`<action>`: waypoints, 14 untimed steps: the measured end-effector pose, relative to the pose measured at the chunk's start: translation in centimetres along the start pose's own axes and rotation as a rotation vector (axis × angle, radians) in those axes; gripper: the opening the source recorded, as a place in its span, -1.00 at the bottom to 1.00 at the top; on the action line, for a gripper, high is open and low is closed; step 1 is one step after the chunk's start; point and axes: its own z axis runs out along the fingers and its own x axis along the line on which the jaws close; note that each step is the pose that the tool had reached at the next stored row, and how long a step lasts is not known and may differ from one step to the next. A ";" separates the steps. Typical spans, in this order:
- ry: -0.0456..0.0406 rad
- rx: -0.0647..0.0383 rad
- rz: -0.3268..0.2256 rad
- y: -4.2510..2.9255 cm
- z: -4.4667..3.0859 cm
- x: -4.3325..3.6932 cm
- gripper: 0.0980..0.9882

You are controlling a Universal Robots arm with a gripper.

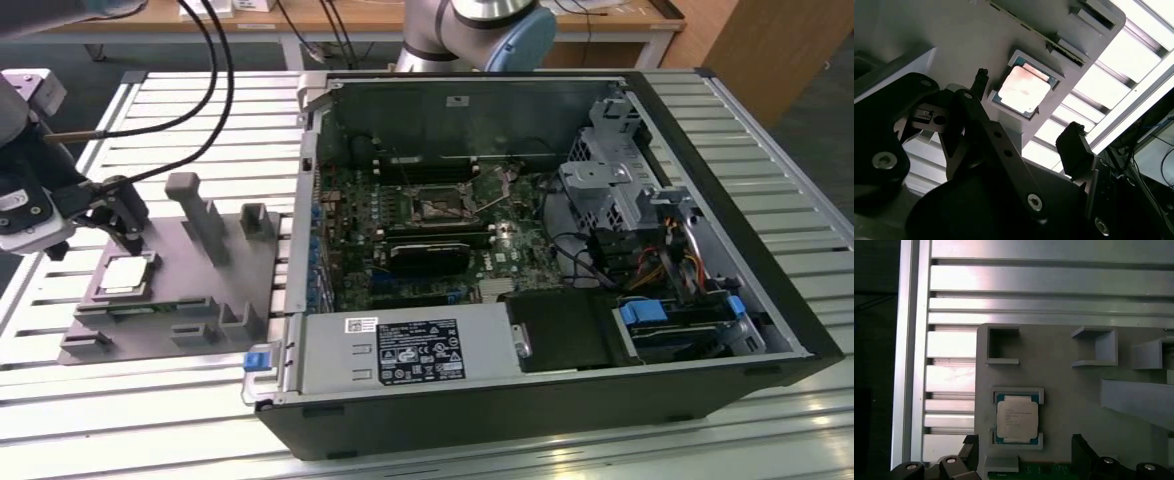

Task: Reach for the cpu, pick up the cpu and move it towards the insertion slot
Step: 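Pick up the cpu and move it towards the insertion slot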

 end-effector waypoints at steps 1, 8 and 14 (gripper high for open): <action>0.0000 0.000 0.000 -0.01 0.12 0.00 0.63; 0.0001 0.000 0.000 -0.06 1.10 0.00 0.63; 0.0000 0.000 0.000 -0.12 2.15 0.01 0.63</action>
